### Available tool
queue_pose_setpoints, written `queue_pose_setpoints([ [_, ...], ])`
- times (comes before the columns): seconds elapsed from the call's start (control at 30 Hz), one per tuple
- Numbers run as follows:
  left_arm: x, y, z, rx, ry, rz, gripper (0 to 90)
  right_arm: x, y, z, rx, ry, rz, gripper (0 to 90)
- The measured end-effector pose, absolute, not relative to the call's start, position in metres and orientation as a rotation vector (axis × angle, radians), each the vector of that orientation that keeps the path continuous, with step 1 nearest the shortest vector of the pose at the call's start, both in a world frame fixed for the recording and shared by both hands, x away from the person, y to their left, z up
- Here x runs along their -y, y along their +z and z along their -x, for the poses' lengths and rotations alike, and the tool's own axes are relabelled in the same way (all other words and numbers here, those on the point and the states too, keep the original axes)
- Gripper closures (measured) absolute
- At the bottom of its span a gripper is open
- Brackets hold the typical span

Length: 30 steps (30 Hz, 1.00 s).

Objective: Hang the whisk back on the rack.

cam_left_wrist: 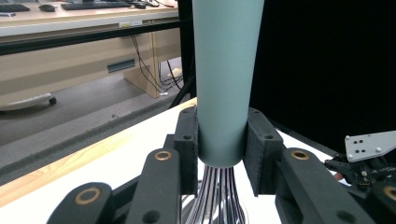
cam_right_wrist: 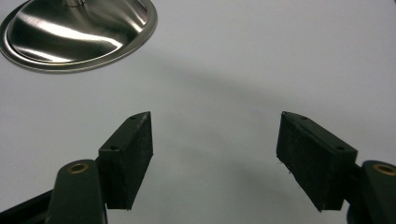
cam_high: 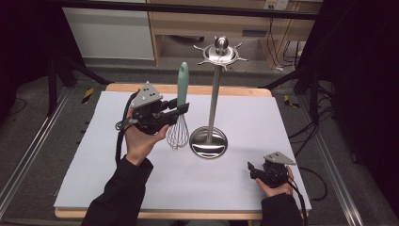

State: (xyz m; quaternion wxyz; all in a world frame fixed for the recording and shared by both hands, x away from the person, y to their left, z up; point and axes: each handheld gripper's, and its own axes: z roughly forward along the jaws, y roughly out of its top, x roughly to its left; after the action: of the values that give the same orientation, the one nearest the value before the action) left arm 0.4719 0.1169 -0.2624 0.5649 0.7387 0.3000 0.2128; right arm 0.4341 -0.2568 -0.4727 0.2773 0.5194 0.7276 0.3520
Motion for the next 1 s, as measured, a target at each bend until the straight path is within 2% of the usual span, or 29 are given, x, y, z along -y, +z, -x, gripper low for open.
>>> queue_pose_setpoints([
  [1.0,-0.093,-0.254,-0.488,-0.706,0.516,-1.794,68.6,0.257,-0.473,-0.435,-1.956,0.950,-1.394,27.4],
])
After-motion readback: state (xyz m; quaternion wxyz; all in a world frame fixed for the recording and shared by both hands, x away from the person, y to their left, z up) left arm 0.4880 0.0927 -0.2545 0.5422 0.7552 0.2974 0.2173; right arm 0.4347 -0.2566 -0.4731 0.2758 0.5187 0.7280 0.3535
